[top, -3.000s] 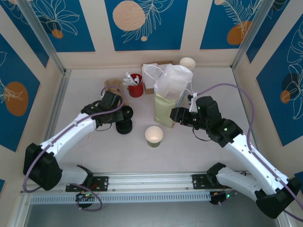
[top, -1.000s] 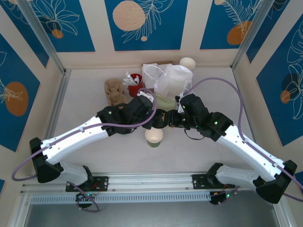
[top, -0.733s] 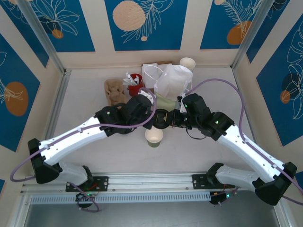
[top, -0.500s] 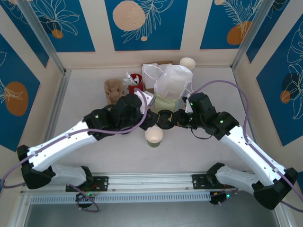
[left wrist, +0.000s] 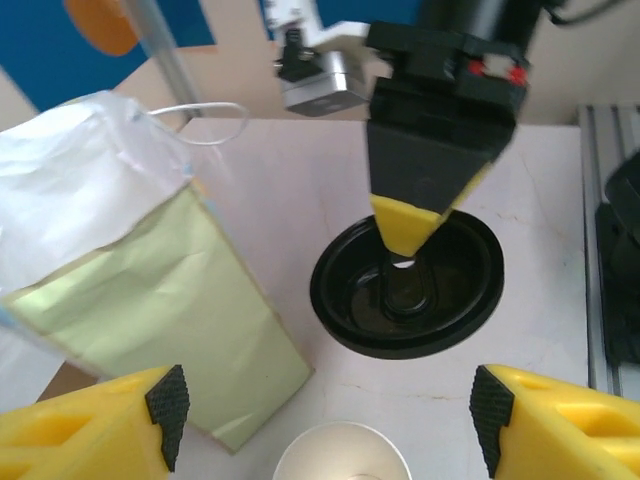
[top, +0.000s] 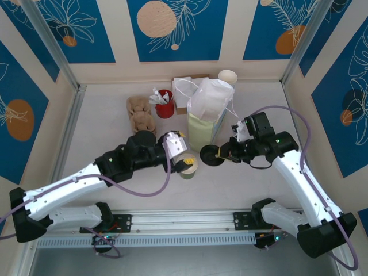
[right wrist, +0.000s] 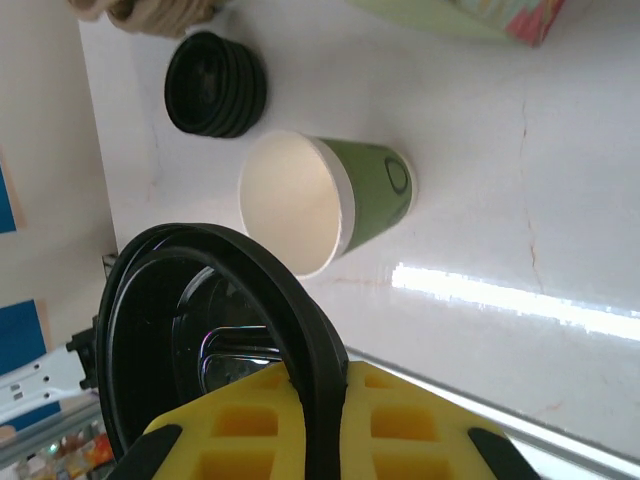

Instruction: Pack the takeout coffee

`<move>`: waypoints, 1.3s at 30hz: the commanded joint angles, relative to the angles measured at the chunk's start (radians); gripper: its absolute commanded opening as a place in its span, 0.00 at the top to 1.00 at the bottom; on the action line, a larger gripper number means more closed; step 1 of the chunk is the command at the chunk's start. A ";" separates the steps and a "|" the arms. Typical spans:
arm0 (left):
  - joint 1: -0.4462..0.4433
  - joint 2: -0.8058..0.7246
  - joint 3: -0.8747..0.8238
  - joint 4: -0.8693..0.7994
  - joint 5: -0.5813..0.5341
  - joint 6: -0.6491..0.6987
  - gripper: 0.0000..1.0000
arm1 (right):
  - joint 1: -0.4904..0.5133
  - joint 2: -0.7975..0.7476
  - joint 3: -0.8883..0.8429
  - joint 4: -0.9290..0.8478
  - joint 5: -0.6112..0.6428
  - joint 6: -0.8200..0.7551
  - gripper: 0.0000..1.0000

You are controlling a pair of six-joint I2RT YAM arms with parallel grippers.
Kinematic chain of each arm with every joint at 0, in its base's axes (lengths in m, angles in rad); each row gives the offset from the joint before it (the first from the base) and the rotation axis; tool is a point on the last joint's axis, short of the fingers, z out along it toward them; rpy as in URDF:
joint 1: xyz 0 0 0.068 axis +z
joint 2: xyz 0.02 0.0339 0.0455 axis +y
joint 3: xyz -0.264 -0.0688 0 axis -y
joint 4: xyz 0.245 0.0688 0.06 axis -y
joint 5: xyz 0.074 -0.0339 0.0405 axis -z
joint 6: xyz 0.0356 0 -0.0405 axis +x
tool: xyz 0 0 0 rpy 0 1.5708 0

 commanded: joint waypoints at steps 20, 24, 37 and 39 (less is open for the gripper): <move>-0.040 0.089 -0.094 0.138 0.173 0.334 0.39 | -0.022 0.080 -0.016 -0.071 -0.188 -0.068 1.00; -0.040 0.107 -0.079 0.125 0.164 0.336 0.46 | -0.021 0.086 -0.016 -0.066 -0.193 -0.068 1.00; -0.043 0.145 -0.040 0.102 0.150 0.359 0.64 | -0.015 0.101 -0.008 -0.074 -0.199 -0.070 1.00; -0.047 0.152 -0.033 0.095 0.142 0.366 0.64 | -0.014 0.104 -0.004 -0.077 -0.200 -0.072 1.00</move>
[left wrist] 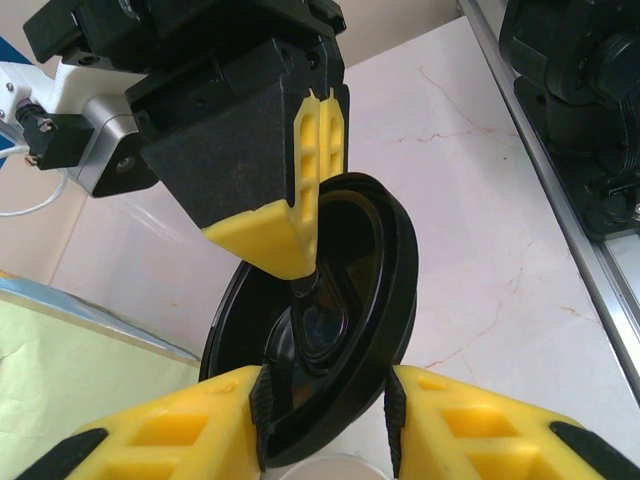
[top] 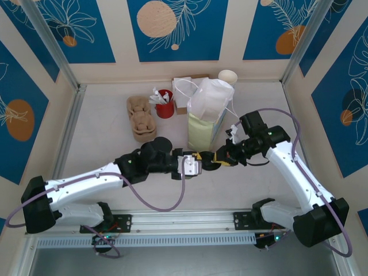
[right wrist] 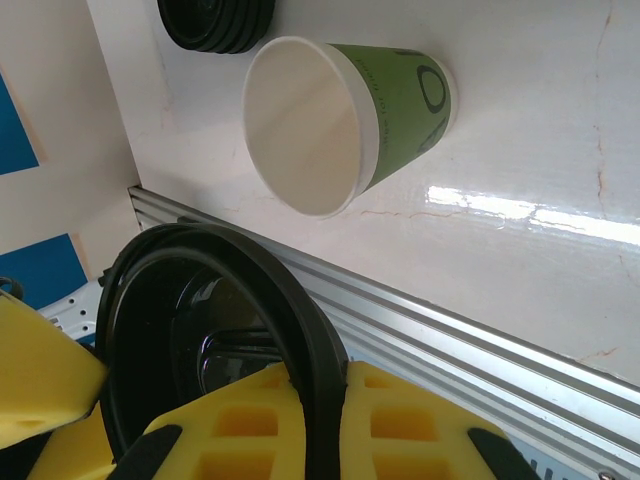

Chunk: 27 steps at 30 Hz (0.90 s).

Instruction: Pack the takeout coffee

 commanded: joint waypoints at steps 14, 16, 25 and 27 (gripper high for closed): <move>-0.058 0.048 0.089 -0.083 -0.157 0.102 0.75 | 0.007 0.020 0.028 -0.056 -0.047 -0.029 1.00; -0.060 0.050 0.094 -0.087 -0.175 0.108 0.77 | 0.006 0.021 0.027 -0.056 -0.048 -0.028 1.00; -0.061 0.058 0.094 -0.055 -0.208 0.058 0.87 | 0.006 -0.009 0.022 -0.036 -0.033 -0.017 0.80; -0.062 0.057 0.086 -0.041 -0.208 0.044 0.89 | 0.005 -0.018 0.023 -0.034 -0.025 -0.016 0.75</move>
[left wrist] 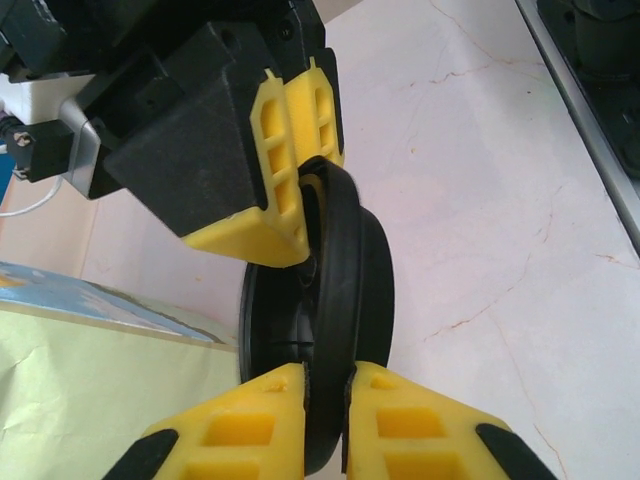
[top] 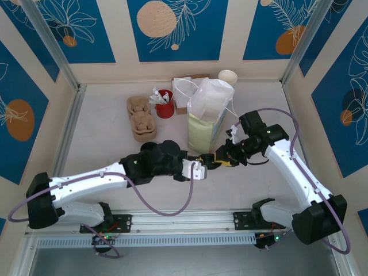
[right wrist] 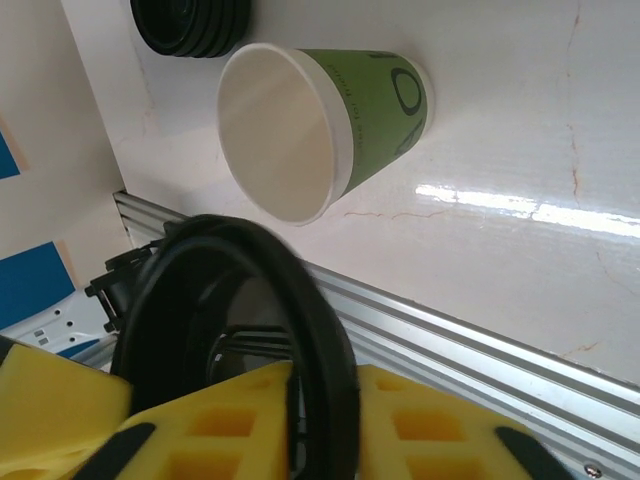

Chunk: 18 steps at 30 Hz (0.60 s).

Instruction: Pack the takeout coffee

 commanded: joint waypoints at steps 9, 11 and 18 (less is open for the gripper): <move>0.002 -0.011 0.009 0.057 -0.056 -0.115 0.92 | -0.008 -0.078 0.036 -0.021 -0.006 -0.010 0.55; 0.003 -0.016 0.007 0.054 -0.056 -0.131 0.92 | -0.014 -0.095 0.048 -0.019 0.017 -0.011 0.50; 0.017 -0.032 0.012 0.030 -0.073 -0.222 0.93 | -0.030 -0.195 0.065 0.014 0.098 -0.020 0.42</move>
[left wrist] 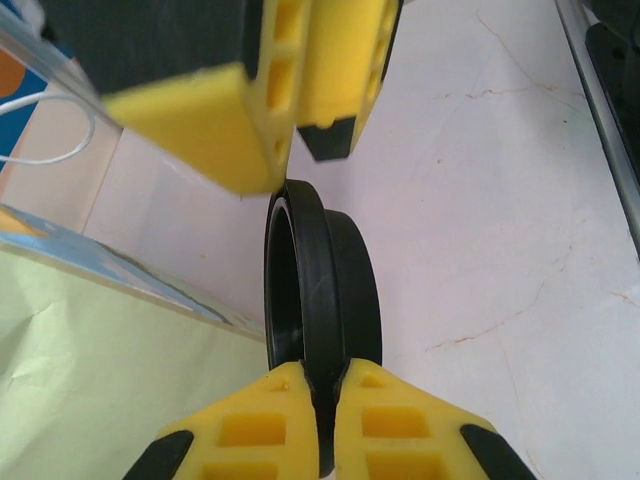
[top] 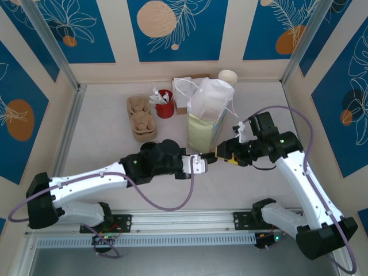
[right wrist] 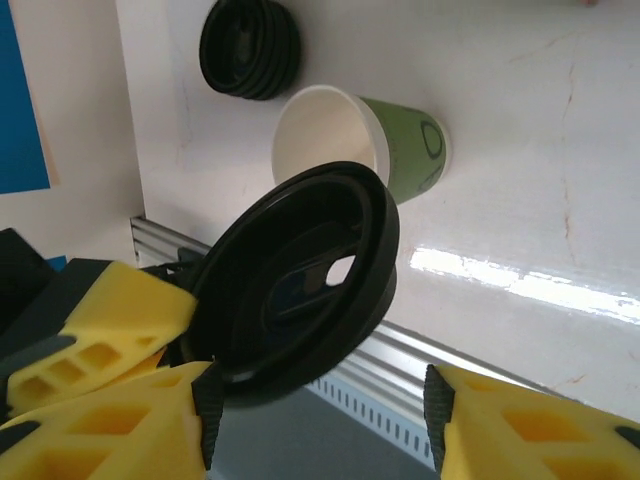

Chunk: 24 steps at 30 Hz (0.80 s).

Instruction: Pack the takeout coffee

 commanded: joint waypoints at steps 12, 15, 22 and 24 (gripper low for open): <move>0.087 -0.070 0.015 -0.036 0.070 -0.345 0.94 | -0.018 -0.175 -0.055 0.142 0.035 0.013 0.42; 0.102 -0.080 0.026 -0.070 0.098 -0.392 0.94 | -0.018 -0.176 -0.082 0.164 0.023 0.034 0.42; 0.155 -0.108 0.043 -0.115 0.191 -0.528 0.94 | -0.020 -0.176 -0.135 0.206 -0.011 0.074 0.42; 0.177 -0.112 0.055 -0.142 0.220 -0.570 0.94 | -0.022 -0.179 -0.151 0.220 -0.018 0.087 0.42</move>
